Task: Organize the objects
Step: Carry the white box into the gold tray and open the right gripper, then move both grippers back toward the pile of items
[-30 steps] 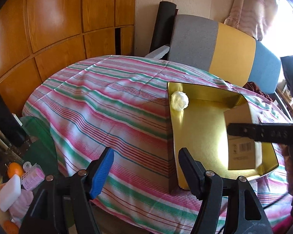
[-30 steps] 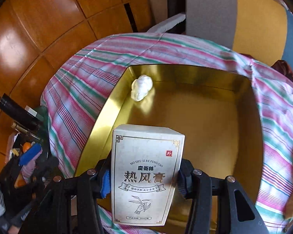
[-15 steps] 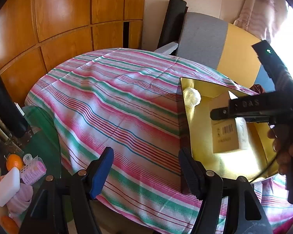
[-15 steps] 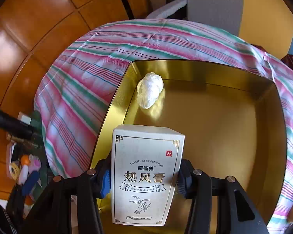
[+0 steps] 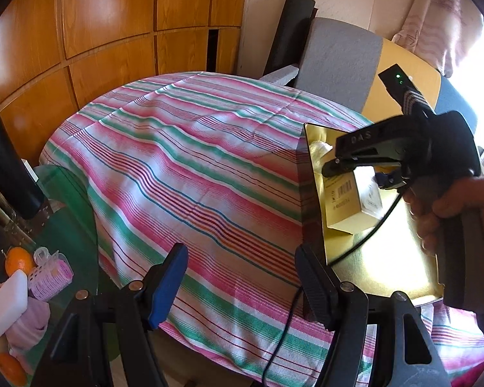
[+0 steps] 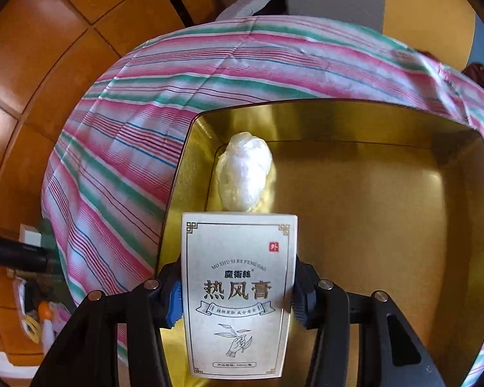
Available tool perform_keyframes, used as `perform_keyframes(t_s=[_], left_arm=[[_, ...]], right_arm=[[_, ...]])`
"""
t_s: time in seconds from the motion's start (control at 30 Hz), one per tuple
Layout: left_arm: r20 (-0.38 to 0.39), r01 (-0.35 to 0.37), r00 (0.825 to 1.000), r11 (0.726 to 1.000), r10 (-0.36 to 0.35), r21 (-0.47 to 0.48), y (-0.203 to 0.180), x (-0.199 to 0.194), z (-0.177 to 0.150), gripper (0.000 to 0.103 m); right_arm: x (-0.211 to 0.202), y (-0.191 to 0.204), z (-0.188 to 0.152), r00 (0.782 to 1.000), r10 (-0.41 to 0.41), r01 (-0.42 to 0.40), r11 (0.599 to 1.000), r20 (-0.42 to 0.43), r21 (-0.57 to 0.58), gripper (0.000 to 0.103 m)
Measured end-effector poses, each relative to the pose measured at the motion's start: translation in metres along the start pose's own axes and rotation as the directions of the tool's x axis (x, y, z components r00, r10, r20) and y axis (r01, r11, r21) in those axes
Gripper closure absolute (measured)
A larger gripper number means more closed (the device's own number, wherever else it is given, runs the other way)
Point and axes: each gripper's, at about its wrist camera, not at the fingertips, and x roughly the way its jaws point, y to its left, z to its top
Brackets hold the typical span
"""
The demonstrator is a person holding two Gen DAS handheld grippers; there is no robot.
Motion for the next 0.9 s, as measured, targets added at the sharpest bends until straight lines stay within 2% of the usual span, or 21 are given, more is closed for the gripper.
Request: perform_keyframes(t_s=[0.1, 0.17, 0.2, 0.33, 0.5, 0.7, 0.9], left_arm=[[-0.007, 0.0, 1.0, 1.0, 0.0, -0.005, 0.001, 0.002, -0.001, 0.034], [-0.006, 0.001, 1.0, 1.0, -0.001, -0.004, 0.001, 0.002, -0.001, 0.033], [-0.006, 0.002, 1.0, 1.0, -0.002, -0.004, 0.001, 0.002, -0.001, 0.033], [0.001, 0.003, 1.0, 1.0, -0.003, -0.005, 0.0, 0.001, 0.0, 0.033], [0.008, 0.001, 1.0, 1.0, -0.001, 0.003, -0.002, -0.001, -0.001, 0.033], [0.041, 0.0, 0.999, 1.0, -0.001, 0.019, -0.007, -0.01, 0.001, 0.029], [0.055, 0.008, 0.998, 0.999, -0.011, 0.047, -0.02, -0.018, 0.0, 0.028]], right_arm=[[0.003, -0.007, 0.004, 0.996, 0.092, -0.091, 0.993, -0.009, 0.07, 0.047], [-0.001, -0.015, 0.004, 0.989, 0.145, -0.145, 0.983, 0.007, 0.114, 0.034], [-0.005, -0.019, 0.003, 0.987, 0.159, -0.16, 0.978, 0.018, 0.131, 0.032], [-0.023, -0.035, -0.007, 0.979, 0.194, -0.201, 0.967, 0.059, 0.158, 0.031], [-0.033, -0.046, -0.026, 0.972, 0.227, -0.233, 0.96, 0.053, 0.157, 0.031], [-0.071, -0.048, -0.06, 0.98, 0.132, -0.135, 0.991, 0.149, 0.009, 0.031], [-0.111, -0.066, -0.101, 0.968, 0.024, 0.0, 0.995, 0.249, -0.096, 0.029]])
